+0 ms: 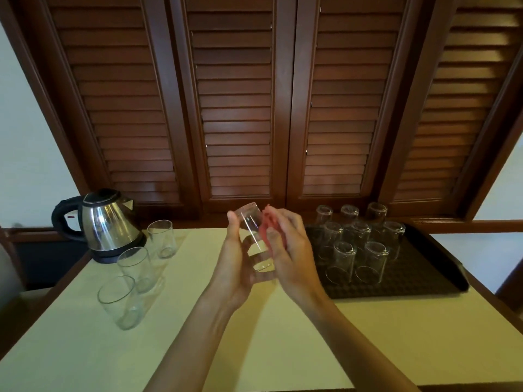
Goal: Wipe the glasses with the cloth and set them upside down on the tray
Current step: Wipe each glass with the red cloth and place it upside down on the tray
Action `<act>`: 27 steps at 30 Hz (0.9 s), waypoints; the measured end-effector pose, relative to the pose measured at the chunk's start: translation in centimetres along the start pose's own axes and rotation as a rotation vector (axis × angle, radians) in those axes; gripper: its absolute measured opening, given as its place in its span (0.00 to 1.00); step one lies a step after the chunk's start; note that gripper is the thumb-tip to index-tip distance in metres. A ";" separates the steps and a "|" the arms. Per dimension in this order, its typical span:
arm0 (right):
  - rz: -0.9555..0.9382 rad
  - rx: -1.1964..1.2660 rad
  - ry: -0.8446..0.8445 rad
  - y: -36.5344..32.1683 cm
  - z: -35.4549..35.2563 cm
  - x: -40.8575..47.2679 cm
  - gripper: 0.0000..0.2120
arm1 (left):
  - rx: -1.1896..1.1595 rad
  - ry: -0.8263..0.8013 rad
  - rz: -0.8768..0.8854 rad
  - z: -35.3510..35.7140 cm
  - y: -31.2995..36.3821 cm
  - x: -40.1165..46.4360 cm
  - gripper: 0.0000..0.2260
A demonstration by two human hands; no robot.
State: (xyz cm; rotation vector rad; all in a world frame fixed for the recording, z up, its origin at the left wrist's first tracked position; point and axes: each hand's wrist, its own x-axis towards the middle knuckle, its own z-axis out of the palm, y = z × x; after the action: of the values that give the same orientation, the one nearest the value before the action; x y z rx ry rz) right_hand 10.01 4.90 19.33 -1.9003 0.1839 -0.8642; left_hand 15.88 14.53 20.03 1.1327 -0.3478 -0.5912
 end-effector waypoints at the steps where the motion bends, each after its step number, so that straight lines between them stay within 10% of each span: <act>1: 0.011 0.012 0.011 0.3 -0.4 0.6 0.19 | 0.041 -0.015 0.006 0.0 0.3 -0.2 0.23; 17: -0.101 0.223 0.047 -0.5 -1.8 -0.2 0.19 | 0.476 -0.232 0.183 -0.9 2.9 0.1 0.28; 27: -0.464 -0.153 -0.010 -1.3 -3.7 1.6 0.11 | 1.196 0.168 0.499 -1.8 3.1 1.5 0.28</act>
State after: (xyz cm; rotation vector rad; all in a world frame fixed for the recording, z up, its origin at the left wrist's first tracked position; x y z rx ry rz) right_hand 8.50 2.07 22.08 -2.1288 -0.2133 -1.1742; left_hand 18.85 15.88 22.09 2.1162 -0.8594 0.2423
